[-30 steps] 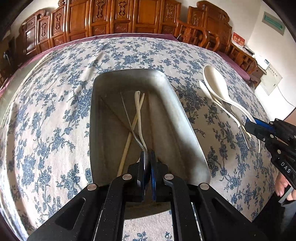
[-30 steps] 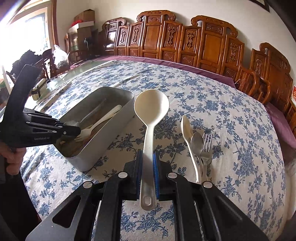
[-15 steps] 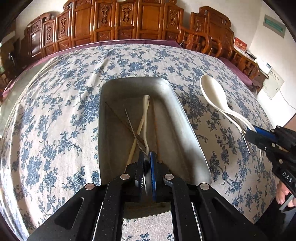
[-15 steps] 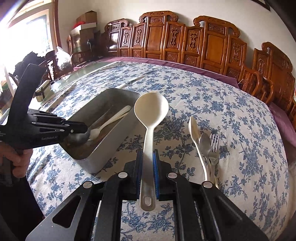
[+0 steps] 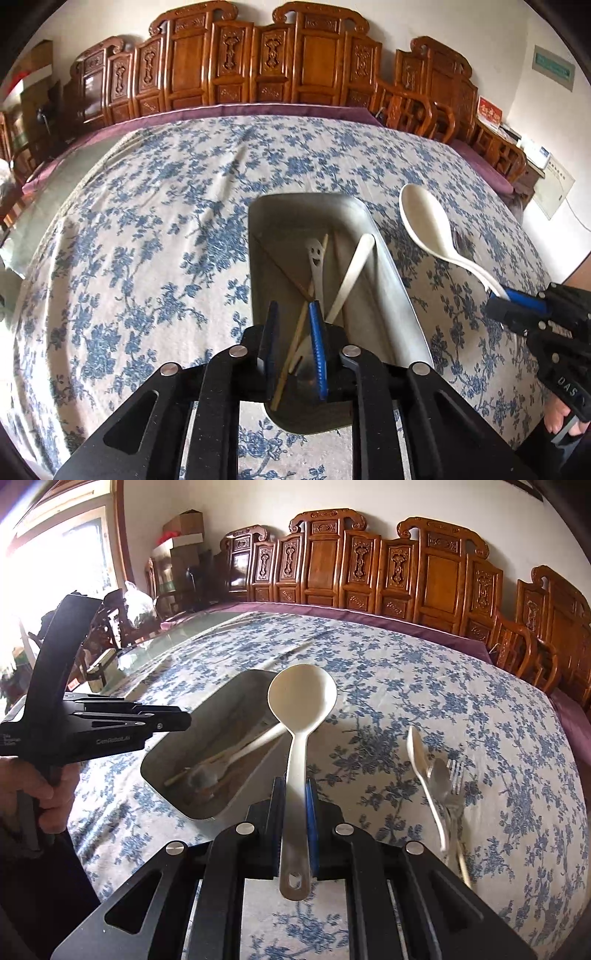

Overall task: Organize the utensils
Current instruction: 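Lower the white plastic spoon into the grey tray and open the right tool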

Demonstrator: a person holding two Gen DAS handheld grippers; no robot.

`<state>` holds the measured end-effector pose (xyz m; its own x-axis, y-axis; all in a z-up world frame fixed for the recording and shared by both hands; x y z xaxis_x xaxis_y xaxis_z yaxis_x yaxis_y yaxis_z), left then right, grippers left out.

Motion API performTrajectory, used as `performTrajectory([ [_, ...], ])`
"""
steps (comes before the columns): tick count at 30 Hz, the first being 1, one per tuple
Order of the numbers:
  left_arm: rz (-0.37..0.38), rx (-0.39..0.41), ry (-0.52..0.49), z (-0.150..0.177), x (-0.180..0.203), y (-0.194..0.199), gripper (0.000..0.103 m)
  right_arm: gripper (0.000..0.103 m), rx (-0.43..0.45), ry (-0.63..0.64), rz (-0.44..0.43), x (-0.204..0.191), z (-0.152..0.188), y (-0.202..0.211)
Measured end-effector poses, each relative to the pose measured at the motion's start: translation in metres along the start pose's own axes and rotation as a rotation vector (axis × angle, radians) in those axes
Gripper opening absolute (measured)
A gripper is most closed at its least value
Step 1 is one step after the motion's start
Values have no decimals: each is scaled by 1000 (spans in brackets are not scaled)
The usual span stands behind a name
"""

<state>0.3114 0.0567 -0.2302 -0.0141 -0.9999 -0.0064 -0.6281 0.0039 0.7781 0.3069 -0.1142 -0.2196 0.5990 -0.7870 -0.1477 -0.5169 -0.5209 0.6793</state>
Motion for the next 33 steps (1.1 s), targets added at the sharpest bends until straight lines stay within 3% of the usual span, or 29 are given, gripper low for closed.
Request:
performTrajectory([
  [2, -6, 10, 11, -2, -5, 2, 24, 13, 2, 3, -8, -5, -4, -3],
  [6, -25, 24, 22, -4, -13, 5, 30, 13, 4, 13, -12, -17, -15, -11],
  [8, -32, 30, 33, -5, -18, 6, 43, 13, 2, 17, -10, -21, -21, -16],
  [13, -61, 53, 62, -8, -33, 10, 64, 13, -13, -10, -23, -28, -31, -35],
  [19, -92, 75, 98, -12, -50, 15, 71, 13, -57, -28, -43, -35, -32, -62],
  [20, -94, 76, 99, -12, -52, 15, 84, 13, -62, -31, -44, -35, -31, -65],
  [21, -100, 84, 103, -13, -54, 16, 88, 13, -73, -34, -44, -36, -31, -70],
  [33, -131, 89, 128, -14, -66, 19, 89, 13, -124, -83, -102, -41, -24, -103],
])
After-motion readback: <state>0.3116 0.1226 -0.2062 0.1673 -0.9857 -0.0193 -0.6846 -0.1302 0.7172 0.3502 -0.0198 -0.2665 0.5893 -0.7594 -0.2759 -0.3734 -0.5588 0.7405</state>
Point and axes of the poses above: each gripper's, at about its wrist camera, not at the fingertips, and y roughly against the way its jaws point, x to its right, z to its underside, the point moved 3 cm from there along -y, roughly the way its jaws point, and after that the axes turned 7 degrees about -z, right-handed, at the moved point
